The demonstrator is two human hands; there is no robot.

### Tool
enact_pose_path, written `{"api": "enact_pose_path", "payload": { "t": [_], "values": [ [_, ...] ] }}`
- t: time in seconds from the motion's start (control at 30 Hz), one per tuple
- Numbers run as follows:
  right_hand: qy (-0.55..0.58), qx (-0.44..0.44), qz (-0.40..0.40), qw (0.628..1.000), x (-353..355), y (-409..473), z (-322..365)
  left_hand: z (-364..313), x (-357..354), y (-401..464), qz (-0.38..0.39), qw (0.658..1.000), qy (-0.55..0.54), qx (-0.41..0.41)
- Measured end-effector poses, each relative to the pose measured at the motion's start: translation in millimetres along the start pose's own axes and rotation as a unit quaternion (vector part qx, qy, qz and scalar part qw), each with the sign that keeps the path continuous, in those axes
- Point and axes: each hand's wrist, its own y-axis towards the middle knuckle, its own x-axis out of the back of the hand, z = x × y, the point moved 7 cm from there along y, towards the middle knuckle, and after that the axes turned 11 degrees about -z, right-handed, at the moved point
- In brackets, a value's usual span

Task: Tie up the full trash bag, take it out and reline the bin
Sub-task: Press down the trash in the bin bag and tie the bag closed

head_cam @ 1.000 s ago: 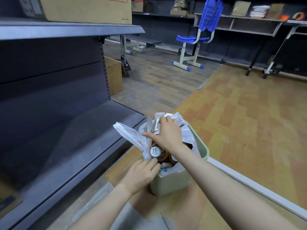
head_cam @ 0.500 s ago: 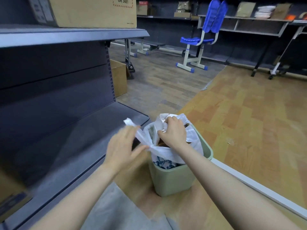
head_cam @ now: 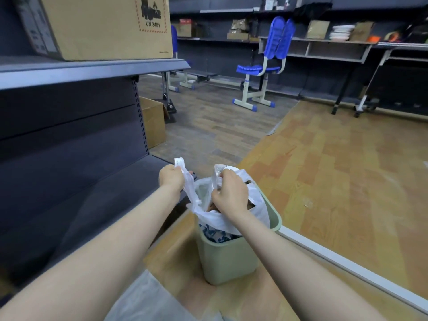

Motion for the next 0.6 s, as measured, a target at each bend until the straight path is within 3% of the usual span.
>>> {"api": "enact_pose_path", "payload": {
  "t": [0.1,0.2,0.37,0.43,0.5,0.6],
  "values": [
    [0.022,-0.042,-0.053,0.998,17,9,-11,-21,-7,-18,0.036,0.993,-0.101,-0.049],
    [0.027,-0.049,-0.034,0.998,22,14,-19,-54,-12,-39,0.080,0.982,-0.153,-0.082],
    [0.052,-0.004,0.026,0.998,15,9,-10,-57,-8,-51,0.141,0.976,-0.142,0.088],
    [0.060,0.031,0.060,0.996,9,2,-1,-60,0,-50,0.145,0.983,-0.111,0.035],
    [0.044,0.067,0.089,0.993,5,-5,3,-68,13,-55,0.132,0.982,-0.110,-0.081],
    [0.040,0.087,0.130,0.987,5,-8,6,-71,22,-74,0.227,0.960,-0.088,-0.140]
  ]
}}
